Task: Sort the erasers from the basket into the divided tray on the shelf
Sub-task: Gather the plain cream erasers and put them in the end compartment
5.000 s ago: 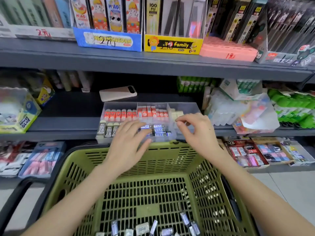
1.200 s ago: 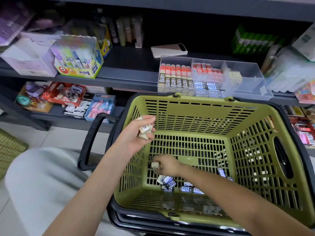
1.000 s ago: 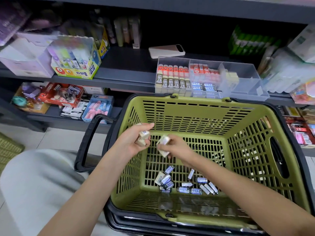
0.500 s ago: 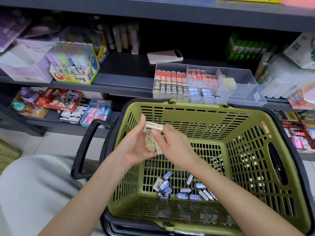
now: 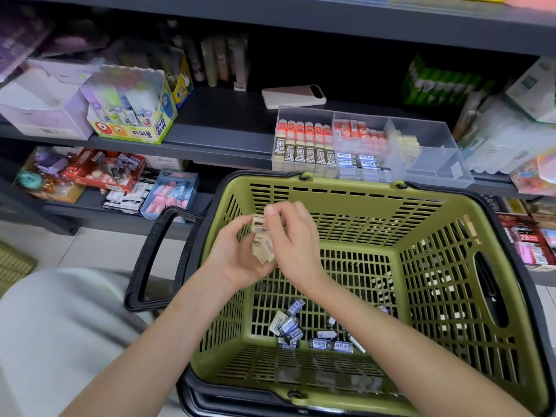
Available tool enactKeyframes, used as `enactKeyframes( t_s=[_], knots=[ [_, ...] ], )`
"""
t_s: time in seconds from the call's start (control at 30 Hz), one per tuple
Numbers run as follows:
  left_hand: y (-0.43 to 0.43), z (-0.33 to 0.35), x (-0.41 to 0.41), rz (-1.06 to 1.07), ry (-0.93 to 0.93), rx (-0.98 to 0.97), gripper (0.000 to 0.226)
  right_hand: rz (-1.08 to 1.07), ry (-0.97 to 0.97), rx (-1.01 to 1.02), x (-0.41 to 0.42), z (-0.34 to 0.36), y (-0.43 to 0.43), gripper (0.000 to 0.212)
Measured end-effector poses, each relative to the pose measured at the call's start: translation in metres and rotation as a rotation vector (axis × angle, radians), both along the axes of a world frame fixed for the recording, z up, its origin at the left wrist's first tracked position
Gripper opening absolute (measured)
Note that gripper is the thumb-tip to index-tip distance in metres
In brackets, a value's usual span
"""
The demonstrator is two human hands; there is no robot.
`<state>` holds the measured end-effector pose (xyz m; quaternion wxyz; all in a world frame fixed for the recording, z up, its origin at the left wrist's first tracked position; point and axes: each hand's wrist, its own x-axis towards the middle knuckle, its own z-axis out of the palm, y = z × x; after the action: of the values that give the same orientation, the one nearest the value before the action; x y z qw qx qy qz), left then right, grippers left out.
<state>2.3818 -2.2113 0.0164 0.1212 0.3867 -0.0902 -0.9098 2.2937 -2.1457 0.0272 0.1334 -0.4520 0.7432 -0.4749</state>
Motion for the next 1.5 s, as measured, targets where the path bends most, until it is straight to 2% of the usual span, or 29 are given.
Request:
enactKeyframes(
  t_s=[0.07,0.17,0.23,0.27,0.3,0.33,0.4,0.47,0.53,0.6,0.7,0.8,0.87,0.9,1.0,1.07,1.27,1.33,1.4,1.5],
  knots=[
    [-0.002,0.001,0.002,0.047,-0.012,0.061,0.026,0.134,-0.130,0.024,-0.002,0.001,0.002,0.030],
    [-0.004,0.002,0.004,0.036,-0.013,0.143,0.030,0.305,-0.528,-0.055,-0.019,-0.002,0.010,0.032],
    [-0.006,0.003,0.004,-0.005,0.005,0.153,0.033,0.253,-0.733,-0.111,-0.034,-0.012,0.015,0.036],
    [-0.006,0.002,0.004,-0.011,0.022,0.162,0.034,0.200,-0.773,-0.084,-0.041,-0.020,0.016,0.036],
    [-0.006,0.003,0.003,-0.013,0.042,0.169,0.034,0.166,-0.728,-0.001,-0.045,-0.029,0.017,0.034],
    [-0.006,0.003,0.003,-0.014,0.062,0.169,0.034,0.189,-0.584,0.153,-0.047,-0.040,0.018,0.030],
    [-0.006,0.005,0.003,-0.025,0.101,0.152,0.034,0.429,-0.188,0.555,-0.043,-0.071,0.024,0.019],
    [-0.005,0.006,0.003,-0.038,0.115,0.131,0.034,0.687,0.051,0.830,-0.035,-0.103,0.032,0.024],
    [-0.006,0.006,0.003,-0.045,0.112,0.112,0.035,0.818,0.191,0.935,-0.026,-0.126,0.036,0.035],
    [-0.005,0.007,0.003,-0.043,0.093,0.103,0.034,0.860,0.303,0.976,-0.021,-0.139,0.035,0.041],
    [-0.005,0.008,0.002,-0.030,0.053,0.092,0.031,0.905,0.377,1.084,-0.020,-0.149,0.034,0.048],
    [-0.005,0.008,0.002,-0.029,0.034,0.070,0.034,0.925,0.459,1.132,-0.022,-0.155,0.038,0.045],
    [-0.006,0.008,0.002,-0.027,0.030,0.062,0.033,0.907,0.468,1.101,-0.027,-0.154,0.043,0.039],
    [-0.005,0.008,0.002,-0.029,0.028,0.057,0.031,0.881,0.410,1.070,-0.031,-0.151,0.045,0.035],
    [-0.005,0.007,0.002,-0.051,0.010,0.016,0.027,0.682,-0.056,0.909,-0.048,-0.125,0.050,0.021],
    [-0.004,0.008,-0.001,-0.076,-0.011,-0.005,0.026,0.514,-0.235,0.749,-0.065,-0.096,0.052,0.017],
    [0.002,0.033,-0.032,-0.179,-0.014,-0.037,0.023,0.140,-0.400,0.285,-0.133,0.014,0.077,0.017],
    [0.003,0.047,-0.047,-0.203,0.023,-0.040,0.021,0.019,-0.373,0.124,-0.156,0.045,0.087,0.011],
    [0.003,0.063,-0.063,-0.223,0.055,-0.050,0.021,-0.112,-0.249,0.018,-0.184,0.066,0.093,0.005],
    [0.001,0.082,-0.086,-0.245,0.105,-0.051,0.026,-0.250,0.034,0.017,-0.228,0.081,0.084,0.009]
  ],
)
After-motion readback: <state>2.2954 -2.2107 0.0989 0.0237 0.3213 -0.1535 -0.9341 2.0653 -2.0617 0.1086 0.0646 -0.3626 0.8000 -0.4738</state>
